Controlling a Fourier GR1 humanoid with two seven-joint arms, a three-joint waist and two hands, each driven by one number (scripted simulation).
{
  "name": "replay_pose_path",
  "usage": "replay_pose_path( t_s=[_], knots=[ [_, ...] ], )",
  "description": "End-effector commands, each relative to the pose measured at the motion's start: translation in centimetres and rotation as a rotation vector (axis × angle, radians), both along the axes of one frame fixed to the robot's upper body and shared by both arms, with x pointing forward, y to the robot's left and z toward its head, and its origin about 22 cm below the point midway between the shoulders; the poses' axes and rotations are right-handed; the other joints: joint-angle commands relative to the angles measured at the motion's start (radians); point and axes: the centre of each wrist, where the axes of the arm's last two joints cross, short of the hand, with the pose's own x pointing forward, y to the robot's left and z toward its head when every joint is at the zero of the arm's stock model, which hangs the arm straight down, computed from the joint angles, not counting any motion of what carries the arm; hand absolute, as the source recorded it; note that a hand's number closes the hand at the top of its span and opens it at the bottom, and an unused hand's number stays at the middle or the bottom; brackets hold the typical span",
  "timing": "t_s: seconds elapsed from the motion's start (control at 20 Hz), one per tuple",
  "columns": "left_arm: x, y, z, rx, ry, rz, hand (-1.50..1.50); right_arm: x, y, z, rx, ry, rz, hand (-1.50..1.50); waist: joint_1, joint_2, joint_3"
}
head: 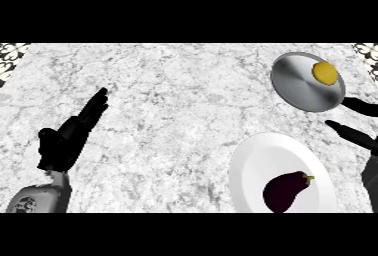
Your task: Pick the lemon from the plate and place it in the pan
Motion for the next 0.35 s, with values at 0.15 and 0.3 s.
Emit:
replay_pose_path(
  t_s=[0.15,0.3],
  knots=[
    [0.1,-1.5,-1.9,0.003,0.000,0.010,0.00,-3.1,2.8,-2.1,-0.004,-0.019,0.000,-1.50,-0.009,-0.002,-0.001],
    [0.4,0.0,-0.8,-0.009,-0.004,0.010,0.00,-4.9,3.4,-2.7,-0.025,0.003,-0.025,-1.50,-0.008,-0.002,-0.001]
  ],
)
